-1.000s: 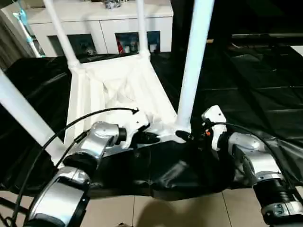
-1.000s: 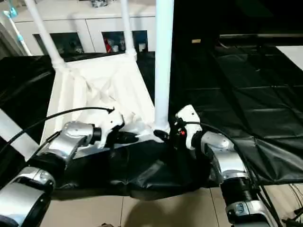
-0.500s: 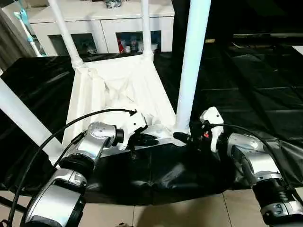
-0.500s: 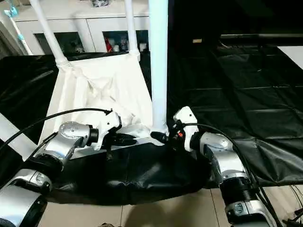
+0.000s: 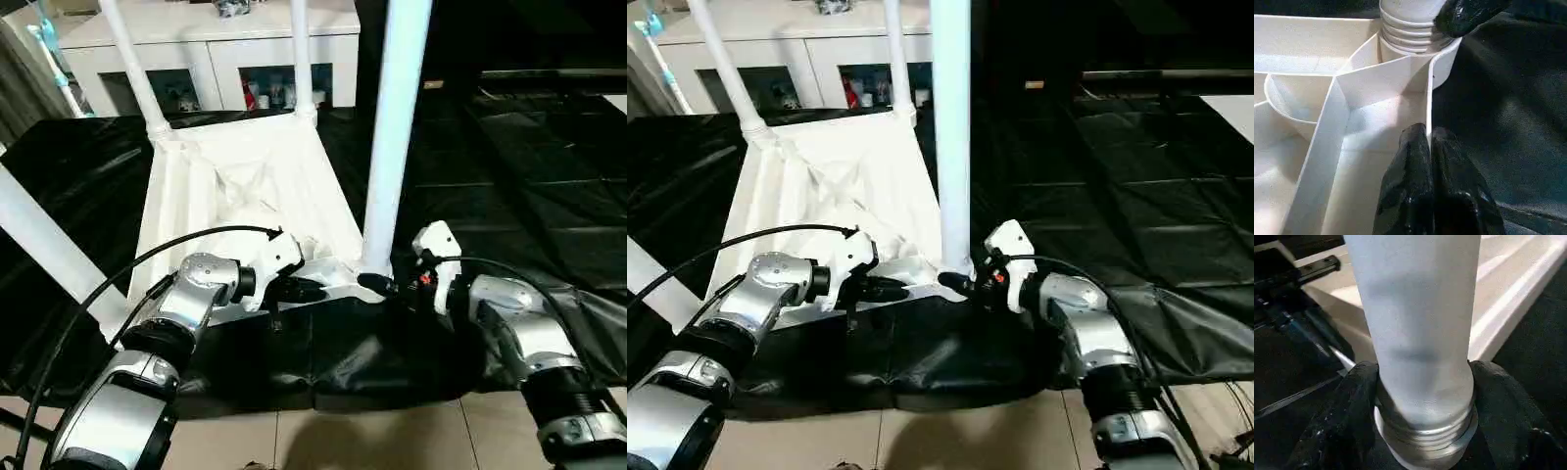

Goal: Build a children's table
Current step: Rotate leg to tighten

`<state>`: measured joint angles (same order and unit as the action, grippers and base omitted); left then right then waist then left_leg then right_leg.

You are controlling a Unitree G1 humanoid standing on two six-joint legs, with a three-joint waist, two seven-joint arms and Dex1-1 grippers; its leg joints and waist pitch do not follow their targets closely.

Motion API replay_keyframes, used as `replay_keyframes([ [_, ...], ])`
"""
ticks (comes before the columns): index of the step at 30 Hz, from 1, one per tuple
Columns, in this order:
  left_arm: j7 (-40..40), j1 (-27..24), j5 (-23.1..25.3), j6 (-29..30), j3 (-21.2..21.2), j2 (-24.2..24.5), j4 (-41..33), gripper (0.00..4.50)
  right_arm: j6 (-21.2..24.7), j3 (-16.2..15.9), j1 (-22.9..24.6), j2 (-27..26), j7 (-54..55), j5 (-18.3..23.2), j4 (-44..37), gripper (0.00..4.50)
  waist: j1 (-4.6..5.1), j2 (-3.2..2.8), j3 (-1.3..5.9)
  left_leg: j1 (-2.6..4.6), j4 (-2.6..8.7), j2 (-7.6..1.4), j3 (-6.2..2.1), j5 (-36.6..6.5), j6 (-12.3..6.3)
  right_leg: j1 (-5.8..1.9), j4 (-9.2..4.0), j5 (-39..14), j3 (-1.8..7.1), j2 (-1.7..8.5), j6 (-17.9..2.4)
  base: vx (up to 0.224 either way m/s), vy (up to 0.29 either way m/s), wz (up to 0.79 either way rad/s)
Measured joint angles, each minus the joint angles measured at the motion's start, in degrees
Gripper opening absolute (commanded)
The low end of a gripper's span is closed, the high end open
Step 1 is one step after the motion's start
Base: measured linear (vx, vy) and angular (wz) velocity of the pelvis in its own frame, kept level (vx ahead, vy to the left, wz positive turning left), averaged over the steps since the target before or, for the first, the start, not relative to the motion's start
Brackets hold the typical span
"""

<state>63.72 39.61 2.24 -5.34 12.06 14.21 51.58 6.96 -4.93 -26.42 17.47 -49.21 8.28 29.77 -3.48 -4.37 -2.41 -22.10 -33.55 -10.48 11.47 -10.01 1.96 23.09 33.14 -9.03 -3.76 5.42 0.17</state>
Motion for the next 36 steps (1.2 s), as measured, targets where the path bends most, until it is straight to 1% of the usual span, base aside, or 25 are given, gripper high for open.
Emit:
replay_keyframes([
  [4, -4.92, 0.98, 0.83, 0.78, -0.44, -1.49, 1.29, 0.00, -0.82, 0.33, -1.97, -2.56, 7.31, -1.41, 3.02, 2.59, 0.91, 0.05, -0.02, 0.05, 0.01, 0.02, 0.00, 0.00, 0.01, 0.02, -0.01, -0.13, 0.01, 0.00, 0.21, 0.000, 0.000, 0.00],
  [7, -7.98, 2.09, 1.38, 1.34, -0.72, -2.96, 2.80, 0.00, 0.16, 1.31, -2.44, -4.21, 11.62, -1.84, 3.45, 2.59, 1.06, 0.05, -0.02, 0.05, 0.01, 0.03, -0.01, 0.00, 0.00, 0.01, -0.01, -0.14, 0.02, -0.01, 0.23, 0.000, 0.000, 0.00],
  [9, -11.51, 3.73, 1.95, 2.51, -1.03, -4.83, 4.70, 0.00, 1.15, 2.36, -3.35, -5.82, 16.06, -2.46, 4.35, 2.59, 1.13, 0.06, -0.02, 0.05, -0.01, 0.05, -0.01, 0.00, 0.00, -0.02, -0.01, -0.14, 0.05, -0.01, 0.23, 0.000, 0.000, 0.00],
  [11, -16.77, 5.94, 2.02, 4.22, -1.30, -7.24, 7.38, 0.00, 2.30, 3.40, -5.87, -8.32, 22.77, -3.67, 6.94, 2.59, 1.35, 0.06, -0.02, 0.04, -0.06, 0.08, -0.01, 0.00, 0.00, -0.02, -0.02, -0.13, 0.10, 0.00, 0.21, 0.000, 0.000, 0.00],
  [14, -21.99, 8.05, 2.09, 5.97, -2.15, -9.92, 9.87, 0.00, 2.94, 4.35, -8.77, -10.76, 30.34, -4.48, 10.15, 2.59, 1.54, 0.02, 0.01, 0.04, -0.07, 0.14, -0.01, 0.00, 0.00, -0.03, -0.03, -0.06, 0.13, 0.03, 0.10, 0.000, 0.000, 0.00],
  [17, -25.42, 9.52, 2.08, 6.71, -2.80, -11.52, 11.73, 0.00, 3.00, 4.75, -11.23, -12.76, 36.56, -5.16, 13.01, 2.59, 1.59, 0.00, 0.04, 0.04, -0.05, 0.13, -0.04, 0.00, 0.00, -0.03, -0.03, 0.04, 0.10, 0.02, -0.06, 0.000, 0.000, 0.00],
  [20, -26.94, 10.25, 2.10, 6.97, -3.18, -12.17, 12.54, 0.00, 2.95, 5.11, -12.47, -13.77, 39.16, -6.23, 14.26, 2.59, 1.54, -0.04, 0.06, 0.04, -0.04, 0.13, -0.05, 0.01, -0.01, -0.02, -0.03, 0.02, 0.08, 0.02, -0.03, 0.000, 0.000, 0.00],
  [23, -27.15, 10.56, 2.10, 7.05, -3.29, -12.34, 12.94, 0.00, 2.58, 5.20, -12.59, -13.84, 39.35, -6.61, 14.39, 2.59, 1.48, -0.04, 0.07, 0.03, -0.05, 0.13, -0.04, 0.01, -0.02, -0.03, -0.05, -0.01, 0.09, 0.02, 0.01, 0.000, 0.000, 0.00],
  [25, -27.14, 10.58, 2.13, 7.05, -3.29, -12.33, 12.96, 0.00, 2.32, 5.61, -12.47, -13.87, 38.95, -6.32, 14.41, 3.29, 1.46, -0.03, 0.06, 0.03, -0.05, 0.13, -0.04, 0.01, -0.02, -0.03, -0.05, -0.01, 0.08, 0.02, 0.01, 0.000, 0.000, 0.00],
  [27, -27.03, 10.60, 2.14, 7.04, -3.29, -12.14, 13.00, 0.00, 2.09, 5.56, -12.33, -13.74, 38.07, -6.20, 14.41, 3.31, 1.48, -0.01, 0.04, 0.03, -0.04, 0.12, -0.05, 0.01, -0.02, -0.02, -0.04, 0.00, 0.07, 0.02, 0.00, 0.000, 0.000, 0.00],
  [29, -26.58, 10.60, 2.18, 7.00, -3.28, -11.58, 13.01, 0.00, 1.52, 5.27, -12.03, -13.13, 36.40, -6.22, 14.39, 3.54, 1.50, 0.00, 0.04, 0.03, -0.04, 0.11, -0.05, 0.01, -0.01, -0.02, -0.04, 0.00, 0.07, 0.02, 0.00, 0.000, 0.000, 0.00],
  [31, -25.61, 10.58, 2.24, 6.72, -3.23, -11.13, 13.01, 0.00, 1.18, 4.52, -11.53, -12.12, 34.01, -6.24, 14.03, 3.77, 1.54, 0.03, 0.02, 0.03, -0.04, 0.11, -0.05, 0.01, -0.01, -0.02, -0.04, 0.00, 0.07, 0.01, 0.01, 0.000, 0.000, 0.00],
  [34, -22.43, 9.87, 2.69, 5.67, -2.40, -9.67, 11.96, 0.00, 1.26, 2.61, -9.49, -9.25, 27.94, -6.30, 11.07, 3.77, 1.49, 0.01, 0.03, 0.02, -0.01, 0.09, -0.05, 0.01, -0.02, -0.01, -0.06, -0.01, 0.05, 0.00, 0.01, 0.000, 0.000, 0.00],
  [35, -19.61, 9.26, 2.85, 4.49, -1.92, -7.97, 11.35, 0.00, 1.21, 1.09, -7.67, -7.23, 22.79, -6.25, 9.30, 3.77, 1.50, 0.01, 0.03, 0.01, -0.02, 0.03, -0.05, 0.01, -0.02, 0.00, -0.05, -0.02, 0.05, -0.06, 0.03, 0.000, 0.000, 0.00],
  [36, -18.63, 8.63, 3.00, 3.78, -1.83, -7.30, 10.76, 0.00, 1.17, 0.65, -6.93, -6.75, 21.15, -6.20, 8.56, 3.77, 1.58, -0.01, 0.03, 0.02, -0.02, 0.01, -0.05, 0.01, -0.02, 0.02, -0.04, -0.02, 0.05, -0.08, 0.03, 0.000, 0.000, 0.00],
])
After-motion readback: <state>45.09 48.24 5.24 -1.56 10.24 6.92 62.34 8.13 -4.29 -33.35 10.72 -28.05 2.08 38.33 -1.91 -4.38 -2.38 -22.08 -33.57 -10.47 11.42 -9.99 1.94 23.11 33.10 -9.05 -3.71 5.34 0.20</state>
